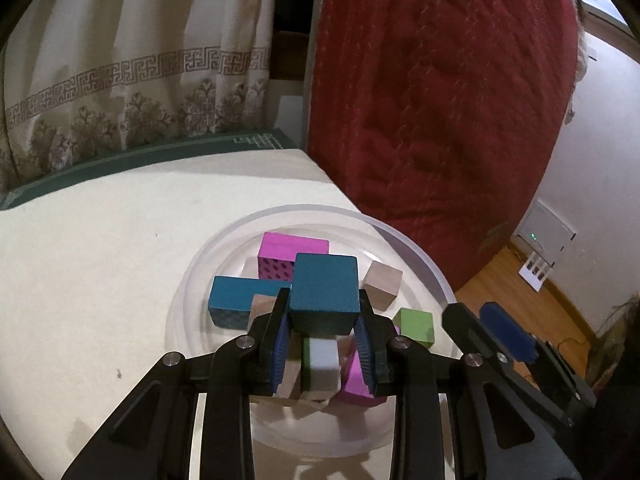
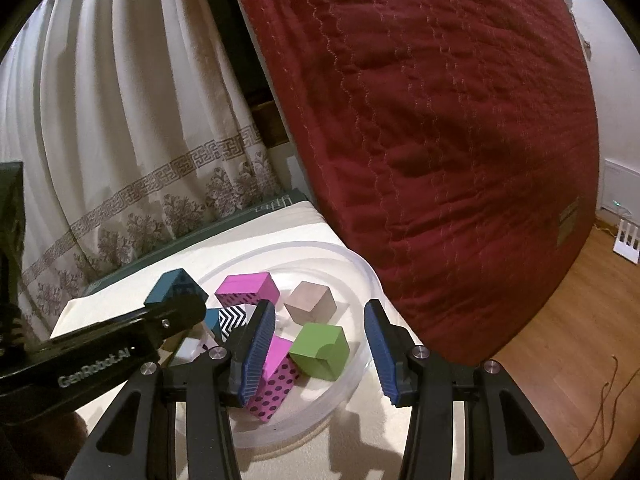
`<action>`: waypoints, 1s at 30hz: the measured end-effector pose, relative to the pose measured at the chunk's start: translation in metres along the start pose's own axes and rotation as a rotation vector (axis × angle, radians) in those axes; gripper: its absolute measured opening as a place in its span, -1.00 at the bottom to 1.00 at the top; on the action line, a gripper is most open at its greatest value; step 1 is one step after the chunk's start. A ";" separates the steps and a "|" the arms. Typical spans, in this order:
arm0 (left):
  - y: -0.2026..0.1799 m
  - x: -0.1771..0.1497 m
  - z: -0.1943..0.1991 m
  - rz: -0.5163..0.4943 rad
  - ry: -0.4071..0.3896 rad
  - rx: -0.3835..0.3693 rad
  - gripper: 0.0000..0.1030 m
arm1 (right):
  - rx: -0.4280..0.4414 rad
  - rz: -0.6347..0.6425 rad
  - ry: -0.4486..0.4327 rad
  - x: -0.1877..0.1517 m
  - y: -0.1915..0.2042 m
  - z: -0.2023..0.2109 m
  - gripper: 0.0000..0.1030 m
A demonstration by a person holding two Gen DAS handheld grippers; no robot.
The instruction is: Organize rigid objects
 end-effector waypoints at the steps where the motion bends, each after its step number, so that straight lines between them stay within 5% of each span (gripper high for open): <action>1: 0.001 0.000 -0.003 0.005 0.009 -0.002 -0.24 | 0.000 -0.002 0.000 0.001 0.000 -0.001 0.01; 4: 0.005 -0.001 -0.001 0.023 -0.003 0.011 0.12 | 0.001 -0.002 -0.003 0.003 -0.001 -0.002 0.02; 18: 0.028 -0.002 0.013 0.045 -0.027 0.091 0.27 | 0.004 -0.002 -0.011 0.002 -0.002 -0.001 0.03; 24: 0.039 -0.010 0.022 0.020 -0.054 0.189 0.65 | 0.002 0.004 -0.012 0.003 -0.002 0.000 0.11; 30: 0.053 -0.017 0.038 0.018 -0.077 0.243 0.72 | -0.004 0.011 -0.020 0.003 -0.002 0.002 0.11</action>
Point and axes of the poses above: each gripper's, at about its wrist camera, not at the fingertips, and z roughly against the way its jaws point, y to its left, x to its top, the point moved 8 cm from there along -z, roughly the way its jaws point, and after that the axes turned 12 degrees about x, right-handed, at the moved point
